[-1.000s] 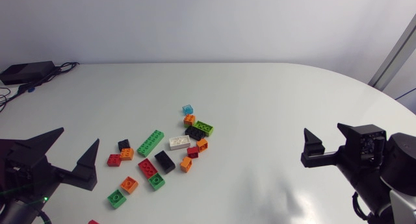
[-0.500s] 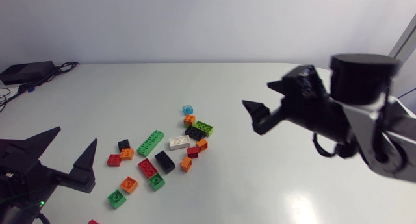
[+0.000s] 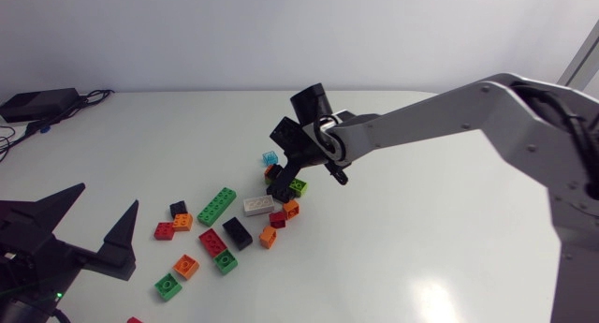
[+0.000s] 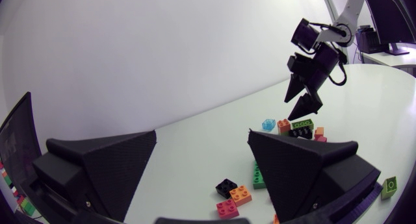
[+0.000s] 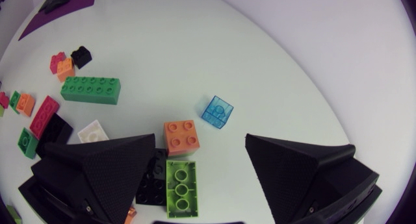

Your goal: Disassemble duplo

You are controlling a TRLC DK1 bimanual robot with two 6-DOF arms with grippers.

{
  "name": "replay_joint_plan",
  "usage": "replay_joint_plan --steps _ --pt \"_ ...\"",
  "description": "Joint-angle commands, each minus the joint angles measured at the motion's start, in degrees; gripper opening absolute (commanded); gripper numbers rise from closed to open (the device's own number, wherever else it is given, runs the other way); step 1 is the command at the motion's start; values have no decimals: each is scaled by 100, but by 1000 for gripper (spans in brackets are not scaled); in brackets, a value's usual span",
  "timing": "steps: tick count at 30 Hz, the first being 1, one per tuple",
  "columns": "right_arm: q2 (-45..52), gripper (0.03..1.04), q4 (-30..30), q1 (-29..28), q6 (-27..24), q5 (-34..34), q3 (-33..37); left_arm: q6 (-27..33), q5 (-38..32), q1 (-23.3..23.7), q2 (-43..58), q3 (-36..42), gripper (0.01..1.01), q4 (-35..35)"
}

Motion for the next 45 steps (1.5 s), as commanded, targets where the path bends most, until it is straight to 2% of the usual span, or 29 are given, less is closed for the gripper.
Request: replay_joint_plan --steps 1,7,10,21,25,31,37,42,45 --pt "504 993 -335 43 -373 -32 611 47 -42 -12 -49 -64 985 -27" --pt "1031 992 -783 17 -584 -32 1446 47 -42 -4 -102 -64 985 -27" --pt "1172 956 -1134 -1 -654 -94 1683 47 -42 5 -110 -64 985 -27" --pt "1137 926 -1591 105 -479 -208 1709 47 -42 14 -110 -64 985 -27" --pt "1110 808 -1671 114 -382 -199 1692 56 -42 14 -110 -64 985 -27" --pt "1189 448 -1706 61 5 -208 1859 56 -42 23 -110 -64 985 -27" --pt "1198 387 -1829 52 75 -252 1876 64 -42 49 -102 -64 985 -18" --pt "1101 308 -1917 -53 330 -779 1859 117 -42 146 -163 -64 985 0" --pt "978 295 -2013 -132 453 -1175 1850 108 -25 128 -181 -20 987 9"
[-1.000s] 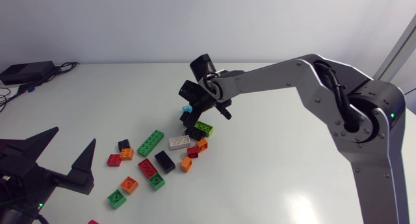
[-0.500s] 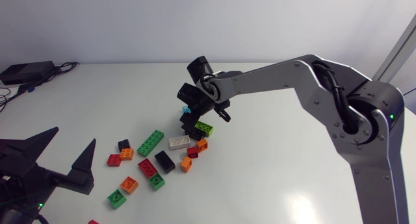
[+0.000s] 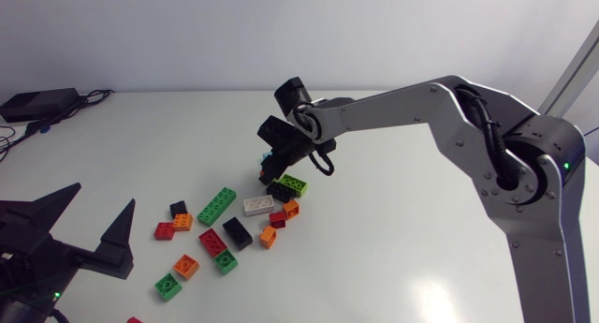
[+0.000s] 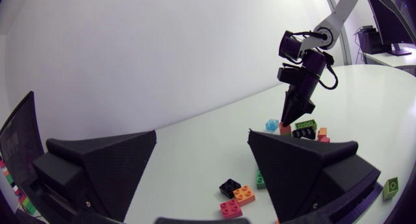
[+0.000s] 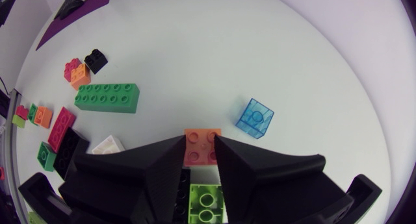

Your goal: Disassemble duplo

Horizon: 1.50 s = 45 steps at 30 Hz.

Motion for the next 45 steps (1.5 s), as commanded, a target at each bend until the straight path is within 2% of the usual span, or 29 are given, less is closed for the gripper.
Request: replay_joint_plan --steps 1,5,10,14,17,20,22,24,26,29,32,33,35,38,41,45 --pt "-95 297 -155 -95 219 -203 20 89 -25 41 -102 -11 989 77" --pt "-534 295 -393 -210 562 -502 3 106 -25 296 -84 -20 989 314" --pt "-1642 295 -639 -289 782 -915 -454 124 28 586 -93 15 987 393" --pt "-2248 295 -762 -333 799 -1249 -938 -34 608 955 -49 103 987 358" --pt "-2609 295 -419 -324 808 -1381 -1570 -184 1144 1069 153 156 987 349" --pt "-2617 320 293 -236 817 -818 -2010 -219 1285 929 443 262 985 419" --pt "-2231 443 398 -157 782 -256 -1808 -254 1294 797 1023 420 984 885" --pt "-1747 587 196 -60 694 281 -1395 -474 1285 806 1990 806 984 1500" --pt "-1396 723 82 10 668 456 -1105 -878 1285 814 2992 1448 984 1922" --pt "-1035 877 73 168 395 913 -806 -1001 1197 568 3844 2090 982 2291" --pt "-508 893 -147 239 290 1116 -182 -1045 652 -161 4521 2459 982 2371" --pt "-332 893 -314 239 298 1142 47 -1089 555 -258 4679 2432 982 2476" --pt "-33 893 -533 283 290 1265 381 -1344 468 -346 5040 2160 975 3003" --pt "142 893 -569 326 149 1564 451 -1283 221 -522 5567 1808 974 3786" --pt "248 892 -577 335 140 1564 565 -1326 195 -398 5646 1817 972 3777" --pt "388 880 -815 362 158 1555 706 -1212 195 -495 5672 1685 970 3794"
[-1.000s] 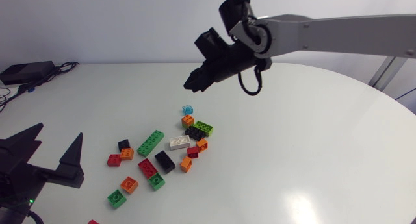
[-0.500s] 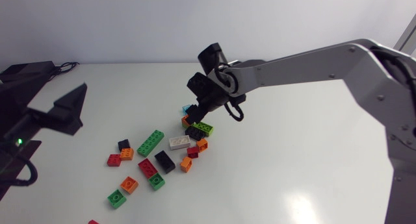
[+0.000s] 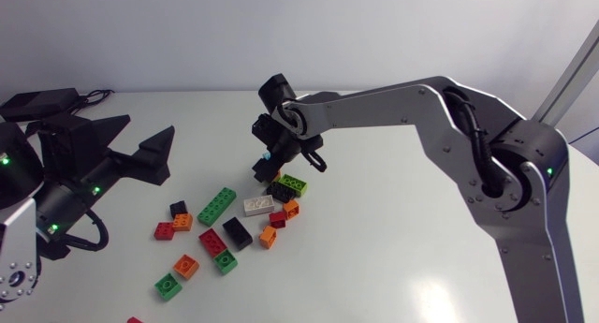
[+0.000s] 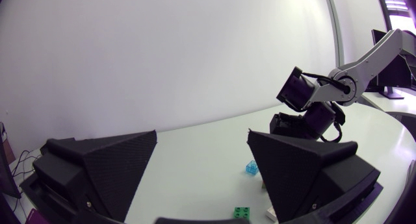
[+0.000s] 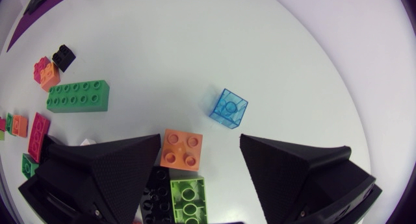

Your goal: Disassemble duplo

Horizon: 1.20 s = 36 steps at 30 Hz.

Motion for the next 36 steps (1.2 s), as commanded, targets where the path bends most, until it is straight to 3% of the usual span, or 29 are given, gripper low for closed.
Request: replay_joint_plan --steps 1,12,18,22,36 --pt "251 844 -188 69 -124 32 118 -45 -45 -30 121 -138 969 136" --pt "251 811 -407 201 -98 -30 48 219 -45 -73 218 -181 957 215" --pt "251 410 -434 209 52 -30 56 263 -45 -100 156 -225 957 215" --pt "163 297 -460 192 113 -65 30 210 -45 -65 147 -243 957 215" --pt "40 282 -38 104 113 -443 -322 201 -37 -223 349 -138 957 188"
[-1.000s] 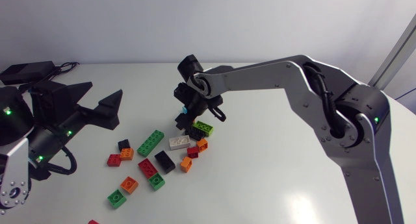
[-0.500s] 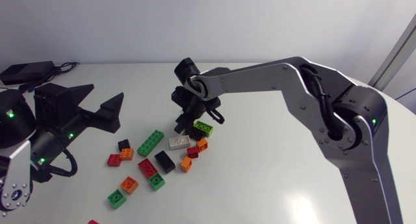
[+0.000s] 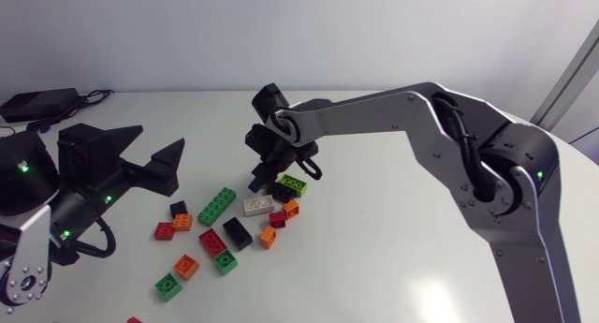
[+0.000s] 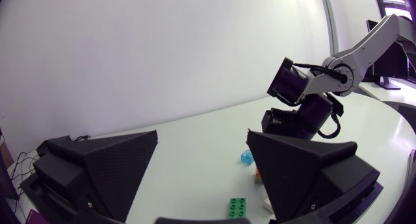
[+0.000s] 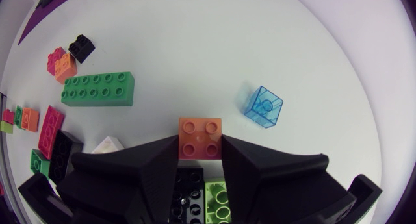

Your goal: Disassemble duplo

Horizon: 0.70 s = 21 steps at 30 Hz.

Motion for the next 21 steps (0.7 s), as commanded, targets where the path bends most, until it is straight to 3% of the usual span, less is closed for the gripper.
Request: replay_joint_plan --steps 1,11,21 --pt "-43 280 36 -34 85 -41 -234 46 -34 -48 111 20 957 77" --pt "-8 267 -8 -78 155 -182 -199 90 -34 40 -196 -121 957 68" --pt "-43 223 19 -412 419 -1166 -190 90 36 409 15 -42 957 68"
